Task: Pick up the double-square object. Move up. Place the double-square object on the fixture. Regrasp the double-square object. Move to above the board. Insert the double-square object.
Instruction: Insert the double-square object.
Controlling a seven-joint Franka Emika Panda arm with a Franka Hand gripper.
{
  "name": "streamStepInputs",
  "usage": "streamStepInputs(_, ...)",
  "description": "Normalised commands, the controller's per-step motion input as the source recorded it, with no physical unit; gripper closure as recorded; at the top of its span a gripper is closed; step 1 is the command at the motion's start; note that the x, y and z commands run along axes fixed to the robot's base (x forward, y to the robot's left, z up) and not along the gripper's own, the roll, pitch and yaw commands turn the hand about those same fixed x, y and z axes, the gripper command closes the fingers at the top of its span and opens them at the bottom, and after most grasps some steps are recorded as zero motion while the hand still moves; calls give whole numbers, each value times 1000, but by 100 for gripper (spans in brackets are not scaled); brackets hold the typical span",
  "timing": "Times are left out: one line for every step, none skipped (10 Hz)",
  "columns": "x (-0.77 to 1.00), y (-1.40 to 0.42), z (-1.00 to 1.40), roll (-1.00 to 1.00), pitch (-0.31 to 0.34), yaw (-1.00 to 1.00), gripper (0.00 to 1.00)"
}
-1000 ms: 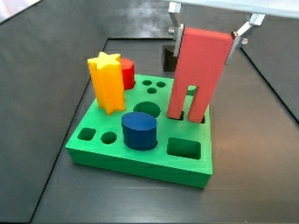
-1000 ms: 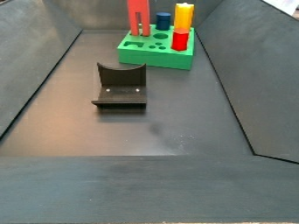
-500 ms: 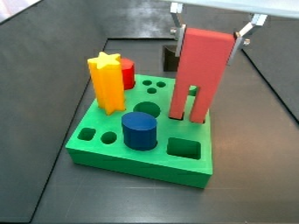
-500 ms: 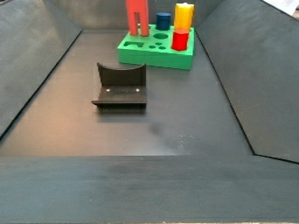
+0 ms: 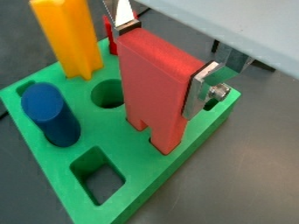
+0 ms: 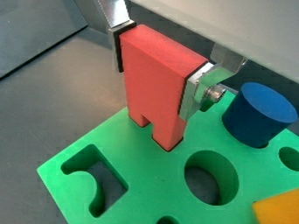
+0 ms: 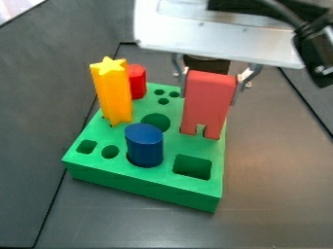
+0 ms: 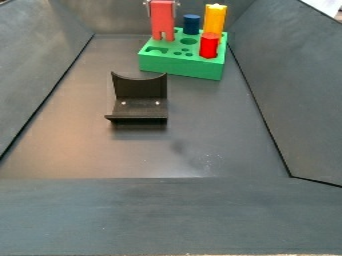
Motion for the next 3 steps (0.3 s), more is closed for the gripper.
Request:
streamStepInputs(-154,-109,-289,0,-140,0,100)
streamStepInputs(0,0,-54,-84,-46,0,100)
streamStepInputs(0,0,0,0,0,0,100)
